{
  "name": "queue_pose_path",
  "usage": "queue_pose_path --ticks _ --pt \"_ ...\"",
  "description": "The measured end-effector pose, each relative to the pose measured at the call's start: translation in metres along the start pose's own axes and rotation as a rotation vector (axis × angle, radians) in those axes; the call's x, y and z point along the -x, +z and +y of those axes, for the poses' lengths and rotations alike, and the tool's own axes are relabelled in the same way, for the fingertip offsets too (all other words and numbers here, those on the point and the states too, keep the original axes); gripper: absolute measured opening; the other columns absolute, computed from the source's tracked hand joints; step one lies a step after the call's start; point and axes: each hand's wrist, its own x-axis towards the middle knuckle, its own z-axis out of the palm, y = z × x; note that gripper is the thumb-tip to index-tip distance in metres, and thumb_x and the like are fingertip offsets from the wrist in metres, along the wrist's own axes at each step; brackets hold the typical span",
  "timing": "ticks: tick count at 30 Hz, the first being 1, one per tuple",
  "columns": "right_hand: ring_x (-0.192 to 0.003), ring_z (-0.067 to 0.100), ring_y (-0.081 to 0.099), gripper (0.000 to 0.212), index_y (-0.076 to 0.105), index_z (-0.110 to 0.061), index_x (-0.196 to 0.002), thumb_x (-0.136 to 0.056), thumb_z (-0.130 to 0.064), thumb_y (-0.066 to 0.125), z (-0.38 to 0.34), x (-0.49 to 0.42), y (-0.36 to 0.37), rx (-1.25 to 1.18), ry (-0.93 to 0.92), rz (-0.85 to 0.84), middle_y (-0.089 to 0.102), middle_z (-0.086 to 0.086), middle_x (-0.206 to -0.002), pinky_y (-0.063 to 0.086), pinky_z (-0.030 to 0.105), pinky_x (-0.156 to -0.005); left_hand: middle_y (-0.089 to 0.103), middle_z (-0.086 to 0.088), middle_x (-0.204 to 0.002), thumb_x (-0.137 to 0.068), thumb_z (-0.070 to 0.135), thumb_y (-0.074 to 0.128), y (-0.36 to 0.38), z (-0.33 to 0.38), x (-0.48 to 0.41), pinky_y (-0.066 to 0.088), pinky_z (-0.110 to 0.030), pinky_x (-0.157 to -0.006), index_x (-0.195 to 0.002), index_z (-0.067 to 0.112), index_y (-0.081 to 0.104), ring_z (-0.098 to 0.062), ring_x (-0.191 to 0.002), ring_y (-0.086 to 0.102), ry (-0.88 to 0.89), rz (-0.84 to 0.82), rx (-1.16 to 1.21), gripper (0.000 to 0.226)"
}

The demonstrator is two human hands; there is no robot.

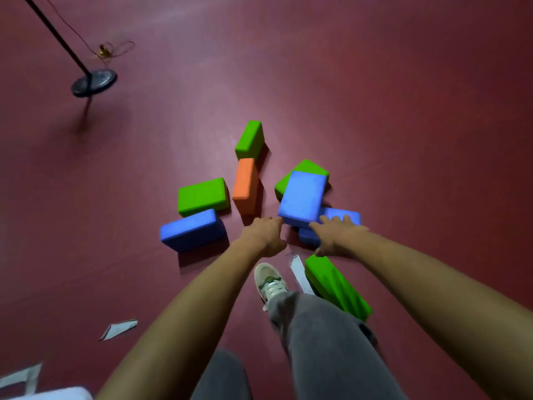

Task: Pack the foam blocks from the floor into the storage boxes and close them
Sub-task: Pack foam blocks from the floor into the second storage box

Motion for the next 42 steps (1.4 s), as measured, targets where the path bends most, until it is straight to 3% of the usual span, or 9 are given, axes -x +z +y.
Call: queue_pose_path --ticks 10,18,22,25,28,30,34,37,42 --pt "-0.126 0.035 0.053 0.081 0.04 -0.017 -0.14 -0.078 -0.062 0.067 0.01 -0.095 0.102 -0.157 0.292 -0.079 0.051 0.013 -0.14 0.043 0.048 -0.103 0.048 -0.019 -0.148 -0.095 0.026 0.064 0.076 -0.001 -0.126 0.039 -0.034 -0.103 -0.146 0.006 0.039 -0.033 -0.133 0.048 -0.024 -0.15 0.287 0.061" --pt "-0.124 0.037 0.054 0.087 0.034 -0.013 -0.143 -0.077 -0.056 0.072 -0.011 -0.155 0.146 -0.286 0.288 -0.207 0.049 0.015 -0.138 0.051 0.056 -0.094 0.055 -0.01 -0.129 -0.101 0.028 0.058 0.136 0.01 -0.196 0.049 -0.04 -0.082 -0.134 0.009 0.049 -0.025 -0.105 0.053 -0.373 -0.141 1.117 0.039" --pt "-0.118 0.039 0.056 0.071 0.042 -0.007 -0.14 -0.081 -0.037 0.068 -0.013 -0.171 0.166 -0.285 0.253 -0.146 0.046 0.022 -0.137 0.055 0.054 -0.089 0.059 -0.014 -0.133 -0.098 0.041 0.061 0.159 0.016 -0.231 0.048 -0.036 -0.077 -0.139 0.008 0.049 -0.027 -0.106 0.059 -0.452 -0.11 1.327 0.054" --pt "-0.114 0.035 0.057 0.072 0.047 -0.01 -0.136 -0.077 -0.044 0.071 -0.009 -0.178 0.164 -0.226 0.191 -0.143 0.051 0.018 -0.129 0.056 0.051 -0.088 0.063 -0.009 -0.124 -0.089 0.058 0.064 0.174 0.016 -0.252 0.049 -0.033 -0.062 -0.136 0.012 0.048 -0.032 -0.105 0.066 -0.56 -0.085 1.465 0.067" --pt "-0.117 0.03 0.057 0.073 0.048 -0.014 -0.136 -0.077 -0.049 0.073 -0.005 -0.181 0.163 -0.175 0.145 -0.134 0.054 0.015 -0.131 0.053 0.045 -0.093 0.063 -0.005 -0.123 -0.067 0.068 0.074 0.187 0.011 -0.277 0.056 -0.038 -0.066 -0.136 0.018 0.044 -0.029 -0.101 0.067 -0.684 0.058 1.63 0.091" --pt "-0.119 0.028 0.055 0.07 0.047 -0.013 -0.138 -0.081 -0.046 0.071 -0.005 -0.182 0.163 -0.159 0.128 -0.117 0.054 0.013 -0.132 0.051 0.041 -0.095 0.064 -0.008 -0.127 -0.054 0.062 0.08 0.197 0.004 -0.293 0.06 -0.04 -0.071 -0.136 0.016 0.044 -0.03 -0.102 0.068 -0.722 0.132 1.656 0.101" --pt "-0.123 0.027 0.053 0.065 0.048 -0.012 -0.138 -0.086 -0.044 0.068 -0.004 -0.18 0.162 -0.157 0.127 -0.107 0.054 0.013 -0.134 0.044 0.037 -0.096 0.068 -0.012 -0.117 -0.073 0.028 0.087 0.174 0.015 -0.268 0.042 -0.018 -0.04 -0.125 0.007 0.055 -0.022 -0.076 0.063 -0.652 0.155 1.685 0.065" --pt "-0.125 0.029 0.053 0.067 0.047 -0.013 -0.138 -0.083 -0.045 0.07 0.002 -0.166 0.159 -0.176 0.119 -0.135 0.052 0.014 -0.136 0.044 0.039 -0.098 0.065 0.0 -0.098 -0.076 0.02 0.085 0.164 0.012 -0.24 0.045 -0.022 -0.054 -0.11 0.014 0.057 -0.018 -0.081 0.062 -0.657 0.164 1.683 0.044" --pt "-0.115 0.033 0.059 0.072 0.045 -0.015 -0.135 -0.079 -0.053 0.07 0.015 -0.125 0.135 -0.1 0.054 -0.088 0.052 0.015 -0.129 0.047 0.041 -0.09 0.065 -0.004 -0.11 -0.048 0.039 0.092 0.112 -0.02 -0.182 0.06 -0.039 -0.074 -0.12 0.012 0.049 -0.018 -0.085 0.069 -0.632 0.369 1.529 0.088"
